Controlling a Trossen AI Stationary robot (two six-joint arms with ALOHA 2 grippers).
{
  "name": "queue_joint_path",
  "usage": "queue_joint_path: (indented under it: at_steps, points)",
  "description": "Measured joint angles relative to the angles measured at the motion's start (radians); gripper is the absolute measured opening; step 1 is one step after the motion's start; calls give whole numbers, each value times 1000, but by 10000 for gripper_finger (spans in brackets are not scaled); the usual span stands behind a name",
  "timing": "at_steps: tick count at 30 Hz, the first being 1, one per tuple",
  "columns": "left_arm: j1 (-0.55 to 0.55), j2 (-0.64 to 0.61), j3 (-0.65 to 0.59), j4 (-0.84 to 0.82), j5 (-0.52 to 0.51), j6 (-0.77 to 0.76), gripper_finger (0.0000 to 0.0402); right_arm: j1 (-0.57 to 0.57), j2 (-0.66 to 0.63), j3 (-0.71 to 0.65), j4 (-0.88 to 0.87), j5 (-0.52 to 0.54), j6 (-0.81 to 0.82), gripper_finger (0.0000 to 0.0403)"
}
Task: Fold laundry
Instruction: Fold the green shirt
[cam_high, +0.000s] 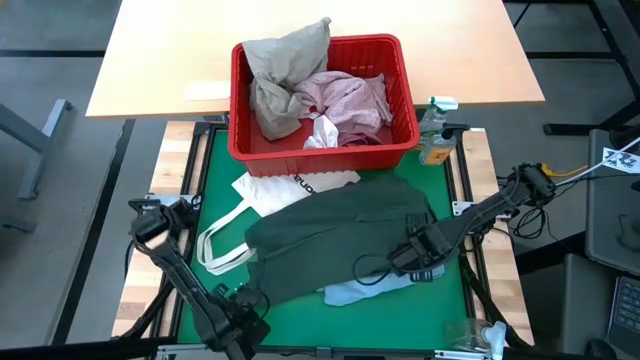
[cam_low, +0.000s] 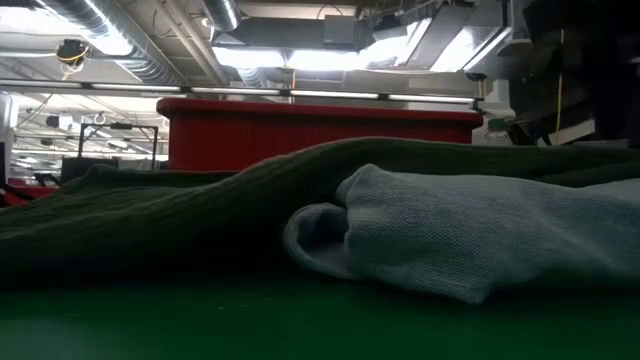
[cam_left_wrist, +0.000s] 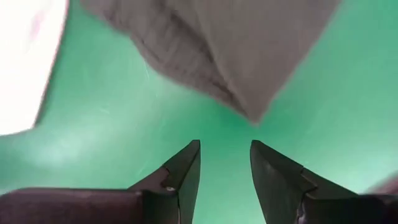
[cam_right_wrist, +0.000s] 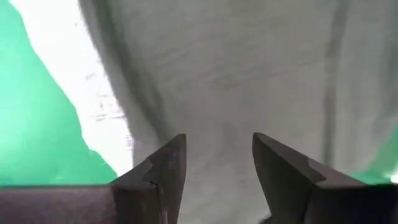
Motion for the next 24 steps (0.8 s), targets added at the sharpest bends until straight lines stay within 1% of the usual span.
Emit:
queue_joint_path:
  at_steps: [3, 6, 11, 14, 17, 21, 24]
  points:
    - [-7, -60, 2, -26, -90, 49, 127, 0, 0, 64, -54, 66, 0, 183]
    - [10, -122, 2, -89, -179, 98, 120, 0, 0, 127, -90, 116, -1, 183]
    - [95, -204, 2, -223, -294, 195, 116, -1, 0, 204, -87, 134, -1, 183]
    - [182, -233, 2, -331, -342, 262, 115, -1, 0, 224, -66, 134, -1, 183]
    - [288, -247, 1, -404, -380, 340, 115, -1, 0, 225, -49, 134, -1, 183]
    - [451, -247, 0, -390, -383, 531, 115, -1, 0, 225, -42, 134, -1, 183]
    - [570, -247, 0, -301, -357, 680, 115, -1, 0, 225, -43, 134, -4, 183]
